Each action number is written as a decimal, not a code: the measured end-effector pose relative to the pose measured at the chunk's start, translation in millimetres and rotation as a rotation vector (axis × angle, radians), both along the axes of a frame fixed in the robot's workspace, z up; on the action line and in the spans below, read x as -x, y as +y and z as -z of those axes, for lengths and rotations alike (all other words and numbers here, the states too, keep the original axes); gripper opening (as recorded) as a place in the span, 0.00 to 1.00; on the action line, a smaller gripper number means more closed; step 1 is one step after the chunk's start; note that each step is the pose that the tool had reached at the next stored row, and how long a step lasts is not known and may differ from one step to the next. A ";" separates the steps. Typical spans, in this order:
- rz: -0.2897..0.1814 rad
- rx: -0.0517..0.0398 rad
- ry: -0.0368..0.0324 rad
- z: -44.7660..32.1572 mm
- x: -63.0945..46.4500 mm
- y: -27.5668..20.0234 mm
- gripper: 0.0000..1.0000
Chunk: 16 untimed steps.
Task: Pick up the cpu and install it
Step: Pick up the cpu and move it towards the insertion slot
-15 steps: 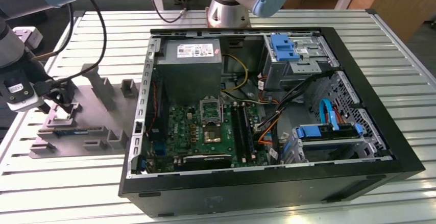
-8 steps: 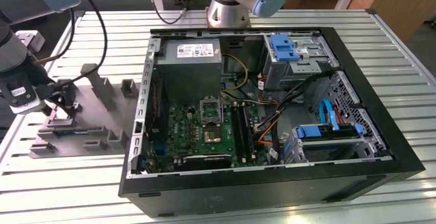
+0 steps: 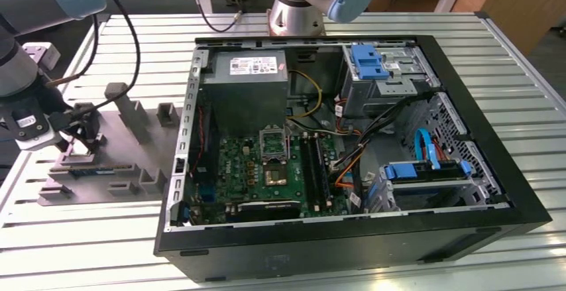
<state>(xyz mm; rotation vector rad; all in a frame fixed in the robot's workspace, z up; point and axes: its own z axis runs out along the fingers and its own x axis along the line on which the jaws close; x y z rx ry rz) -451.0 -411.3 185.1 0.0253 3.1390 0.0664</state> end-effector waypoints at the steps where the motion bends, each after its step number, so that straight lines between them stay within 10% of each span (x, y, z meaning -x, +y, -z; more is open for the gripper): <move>1: 0.000 0.0001 0.0002 0.4 0.0 0.0 0.56; 16: 0.000 0.0001 -0.0001 3.4 0.0 0.0 0.56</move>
